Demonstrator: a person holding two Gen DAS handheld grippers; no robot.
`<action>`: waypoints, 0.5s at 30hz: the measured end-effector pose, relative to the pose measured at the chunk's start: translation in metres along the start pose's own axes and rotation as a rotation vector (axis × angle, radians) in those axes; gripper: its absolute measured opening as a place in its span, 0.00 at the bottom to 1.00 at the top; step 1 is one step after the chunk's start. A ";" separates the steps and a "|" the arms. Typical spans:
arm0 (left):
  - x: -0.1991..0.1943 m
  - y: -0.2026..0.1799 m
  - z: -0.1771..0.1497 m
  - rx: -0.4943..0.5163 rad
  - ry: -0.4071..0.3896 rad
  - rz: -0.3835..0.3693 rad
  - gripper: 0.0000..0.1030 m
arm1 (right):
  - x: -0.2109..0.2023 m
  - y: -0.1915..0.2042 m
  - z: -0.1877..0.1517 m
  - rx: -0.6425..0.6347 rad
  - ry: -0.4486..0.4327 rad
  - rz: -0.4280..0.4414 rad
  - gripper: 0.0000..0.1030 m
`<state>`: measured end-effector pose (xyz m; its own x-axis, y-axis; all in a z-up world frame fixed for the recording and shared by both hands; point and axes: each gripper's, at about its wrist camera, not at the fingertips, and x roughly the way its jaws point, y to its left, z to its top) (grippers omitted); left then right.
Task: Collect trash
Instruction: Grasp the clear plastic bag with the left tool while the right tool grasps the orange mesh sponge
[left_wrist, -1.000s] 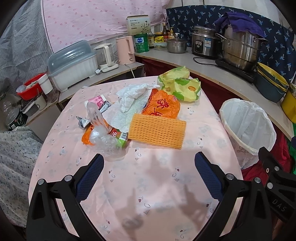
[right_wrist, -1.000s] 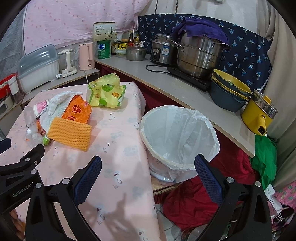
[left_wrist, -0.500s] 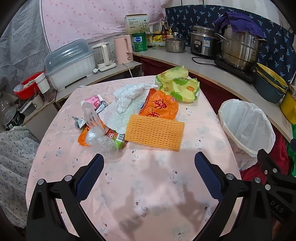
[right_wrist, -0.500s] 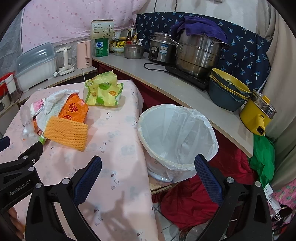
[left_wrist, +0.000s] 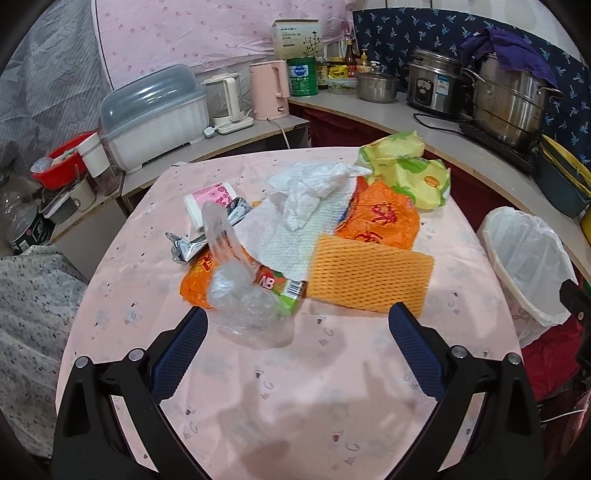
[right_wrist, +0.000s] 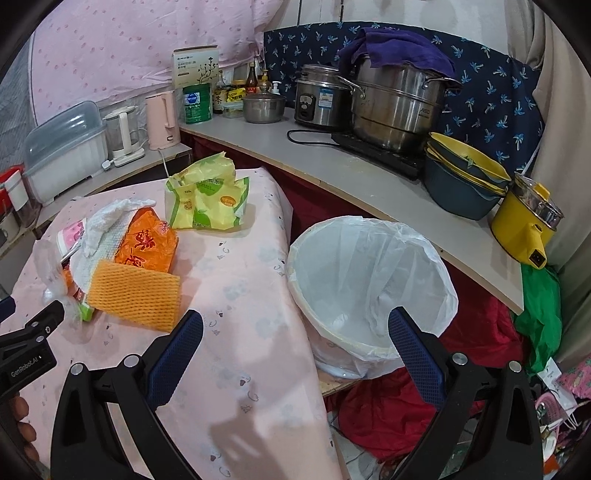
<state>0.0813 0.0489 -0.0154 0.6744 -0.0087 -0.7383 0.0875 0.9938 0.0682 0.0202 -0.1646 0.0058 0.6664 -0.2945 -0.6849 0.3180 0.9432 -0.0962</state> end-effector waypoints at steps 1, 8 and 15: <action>0.006 0.008 0.001 -0.010 0.009 0.008 0.91 | 0.003 0.004 0.001 -0.004 0.003 0.005 0.93; 0.047 0.043 0.005 -0.053 0.061 0.028 0.91 | 0.025 0.040 0.007 -0.048 0.024 0.054 0.93; 0.076 0.052 0.009 -0.057 0.098 -0.012 0.75 | 0.056 0.074 0.012 -0.072 0.070 0.146 0.89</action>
<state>0.1435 0.0990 -0.0616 0.5982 -0.0123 -0.8013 0.0509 0.9984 0.0227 0.0895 -0.1130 -0.0310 0.6529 -0.1446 -0.7435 0.1703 0.9845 -0.0419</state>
